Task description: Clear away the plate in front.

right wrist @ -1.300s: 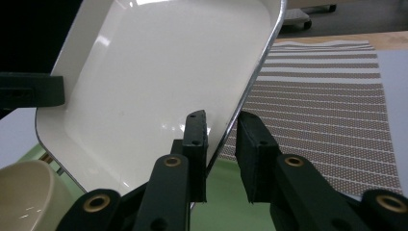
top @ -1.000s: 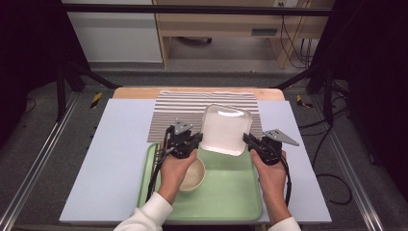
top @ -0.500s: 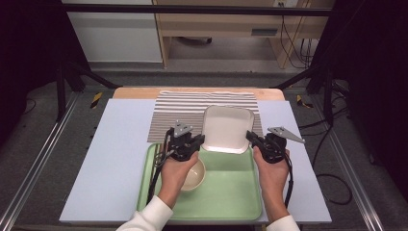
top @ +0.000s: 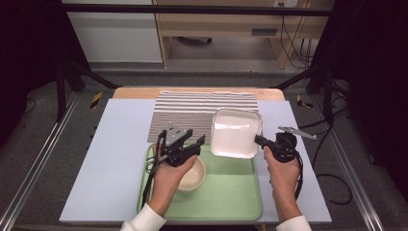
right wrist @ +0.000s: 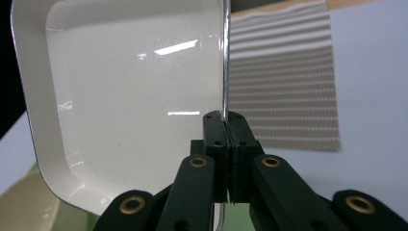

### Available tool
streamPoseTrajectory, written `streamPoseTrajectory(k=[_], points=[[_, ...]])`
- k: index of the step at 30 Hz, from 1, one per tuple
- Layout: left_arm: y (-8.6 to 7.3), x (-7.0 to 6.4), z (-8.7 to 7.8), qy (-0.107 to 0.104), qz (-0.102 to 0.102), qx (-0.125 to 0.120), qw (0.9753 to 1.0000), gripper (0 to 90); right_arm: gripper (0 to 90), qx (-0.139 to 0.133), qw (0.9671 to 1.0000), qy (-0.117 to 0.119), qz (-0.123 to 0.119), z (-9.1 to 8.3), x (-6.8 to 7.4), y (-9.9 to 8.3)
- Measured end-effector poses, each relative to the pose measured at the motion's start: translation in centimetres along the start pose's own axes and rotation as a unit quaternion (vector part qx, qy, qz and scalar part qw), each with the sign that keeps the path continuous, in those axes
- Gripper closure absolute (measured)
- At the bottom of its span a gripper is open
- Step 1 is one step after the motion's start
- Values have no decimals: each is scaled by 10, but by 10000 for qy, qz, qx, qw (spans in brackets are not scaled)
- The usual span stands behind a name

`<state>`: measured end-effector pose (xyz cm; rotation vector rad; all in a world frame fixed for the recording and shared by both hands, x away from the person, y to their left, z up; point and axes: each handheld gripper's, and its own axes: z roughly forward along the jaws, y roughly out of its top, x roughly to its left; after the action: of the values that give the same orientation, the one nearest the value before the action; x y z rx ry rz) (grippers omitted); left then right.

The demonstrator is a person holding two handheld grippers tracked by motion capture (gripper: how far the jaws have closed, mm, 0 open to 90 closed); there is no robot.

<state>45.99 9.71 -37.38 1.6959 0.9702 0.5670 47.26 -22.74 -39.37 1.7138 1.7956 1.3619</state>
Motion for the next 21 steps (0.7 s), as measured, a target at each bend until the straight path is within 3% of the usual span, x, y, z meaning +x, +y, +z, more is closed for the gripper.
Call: streamPoseTrajectory(k=[5, 9, 13, 16, 18, 21], points=[[3, 18, -25, 317, 79, -313, 9990, 336, 889, 403, 9991, -129, 84, -3, -8, -6], [1, 37, -46, 640, 345, -535, 9959, 272, 889, 632, 9977, -181, 131, -5, -10, -12], [-4, 54, -58, 893, 434, -572, 9934, 223, 889, 805, 9965, -223, 88, -6, -9, -16], [-6, 64, -64, 897, 435, -490, 9938, 184, 889, 936, 9953, -218, 99, -7, -7, -19], [-9, 71, -69, 954, 650, -413, 9925, 144, 889, 994, 9947, -237, 125, -8, -5, -22], [-12, 80, -78, 1069, 616, -540, 9909, 128, 889, 1040, 9942, -242, 128, -9, -5, -26]])
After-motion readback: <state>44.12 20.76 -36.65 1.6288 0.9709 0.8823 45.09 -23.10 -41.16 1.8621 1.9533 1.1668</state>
